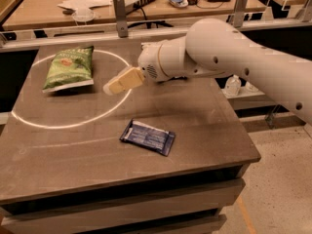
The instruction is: Move green jalapeno chip bag near rxbar blueberry
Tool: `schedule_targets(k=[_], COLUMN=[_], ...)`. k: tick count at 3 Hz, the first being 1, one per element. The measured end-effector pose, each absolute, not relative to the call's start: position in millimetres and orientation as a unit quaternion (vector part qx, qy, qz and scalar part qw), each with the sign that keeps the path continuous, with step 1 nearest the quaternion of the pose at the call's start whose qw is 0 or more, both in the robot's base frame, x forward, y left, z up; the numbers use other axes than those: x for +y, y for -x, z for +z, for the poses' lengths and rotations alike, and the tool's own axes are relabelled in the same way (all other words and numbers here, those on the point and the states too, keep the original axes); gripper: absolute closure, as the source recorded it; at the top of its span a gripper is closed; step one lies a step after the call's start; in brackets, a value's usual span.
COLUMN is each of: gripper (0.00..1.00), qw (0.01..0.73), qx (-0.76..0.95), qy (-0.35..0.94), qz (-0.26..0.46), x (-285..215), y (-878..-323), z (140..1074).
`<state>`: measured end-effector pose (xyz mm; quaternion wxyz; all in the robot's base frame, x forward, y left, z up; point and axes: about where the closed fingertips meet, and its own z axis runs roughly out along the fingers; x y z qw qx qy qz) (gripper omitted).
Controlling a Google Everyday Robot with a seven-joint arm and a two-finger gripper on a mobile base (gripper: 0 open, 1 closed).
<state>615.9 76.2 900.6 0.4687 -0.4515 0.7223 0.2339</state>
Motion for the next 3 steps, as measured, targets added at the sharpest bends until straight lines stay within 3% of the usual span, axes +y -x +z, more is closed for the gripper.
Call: schedule_targets(k=[3], gripper=[0.0], qw=[0.485], qx=[0.703], qy=[0.45], qz=[0.261], x=[119], y=[-621], z=[905])
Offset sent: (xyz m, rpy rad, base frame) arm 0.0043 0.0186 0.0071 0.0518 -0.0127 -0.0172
